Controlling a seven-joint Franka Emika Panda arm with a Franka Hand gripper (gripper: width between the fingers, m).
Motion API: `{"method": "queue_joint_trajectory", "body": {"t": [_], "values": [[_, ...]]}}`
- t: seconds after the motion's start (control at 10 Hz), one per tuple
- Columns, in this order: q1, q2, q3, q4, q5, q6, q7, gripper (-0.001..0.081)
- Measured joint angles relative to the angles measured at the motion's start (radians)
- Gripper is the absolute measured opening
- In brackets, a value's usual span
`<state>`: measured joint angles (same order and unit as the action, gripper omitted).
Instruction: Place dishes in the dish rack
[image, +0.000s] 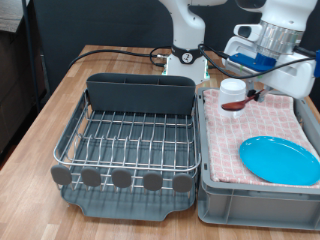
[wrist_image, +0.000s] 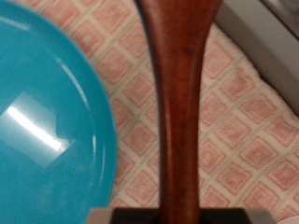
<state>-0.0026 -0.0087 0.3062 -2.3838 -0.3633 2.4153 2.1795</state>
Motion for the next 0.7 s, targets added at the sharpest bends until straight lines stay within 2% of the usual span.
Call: {"method": "queue_joint_trajectory", "body": {"t": [0.3,0.5,0.7], "values": [[-0.012,-0.089,-0.041,-0.084,0.015,-0.022,0.144,0.0081],[-0.016,-0.153,-0.069,-0.122,0.066,-0.08,0.224,0.0081],[-0.017,-0.226,-0.093,-0.172,0.104,-0.098,0.281,0.0081]]}}
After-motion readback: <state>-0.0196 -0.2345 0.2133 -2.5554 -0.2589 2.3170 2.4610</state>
